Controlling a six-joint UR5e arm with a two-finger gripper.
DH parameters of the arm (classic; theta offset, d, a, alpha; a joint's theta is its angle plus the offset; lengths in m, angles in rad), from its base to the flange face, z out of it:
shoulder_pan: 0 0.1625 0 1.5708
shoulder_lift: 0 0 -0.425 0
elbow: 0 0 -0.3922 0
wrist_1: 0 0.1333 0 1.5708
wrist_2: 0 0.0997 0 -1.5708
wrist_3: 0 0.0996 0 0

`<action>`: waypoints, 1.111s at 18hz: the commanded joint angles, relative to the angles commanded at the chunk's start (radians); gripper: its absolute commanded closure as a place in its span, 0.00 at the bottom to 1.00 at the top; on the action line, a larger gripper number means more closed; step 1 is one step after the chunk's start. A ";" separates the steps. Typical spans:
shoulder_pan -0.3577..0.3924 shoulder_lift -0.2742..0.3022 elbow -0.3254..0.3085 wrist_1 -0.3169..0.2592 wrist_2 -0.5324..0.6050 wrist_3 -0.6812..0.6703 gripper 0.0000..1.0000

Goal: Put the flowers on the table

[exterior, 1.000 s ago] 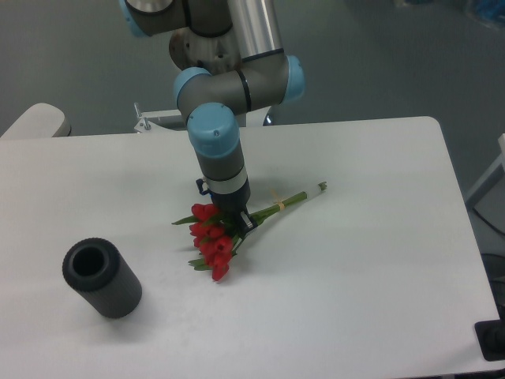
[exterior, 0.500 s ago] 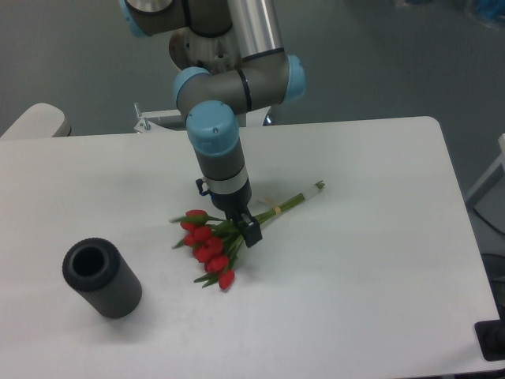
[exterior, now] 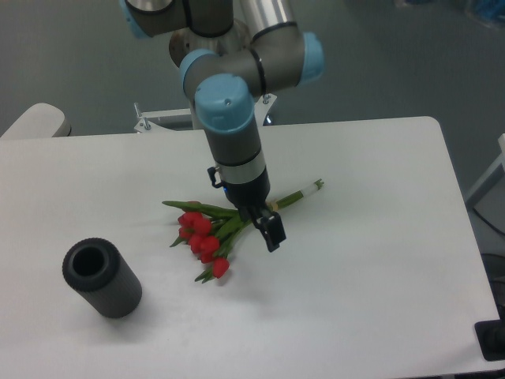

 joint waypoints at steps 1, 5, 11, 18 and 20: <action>0.002 -0.008 0.032 -0.045 0.000 0.000 0.04; 0.017 -0.043 0.158 -0.181 -0.029 0.000 0.04; 0.087 -0.063 0.278 -0.281 -0.138 0.116 0.04; 0.117 -0.091 0.347 -0.304 -0.146 0.247 0.02; 0.132 -0.094 0.347 -0.301 -0.149 0.300 0.02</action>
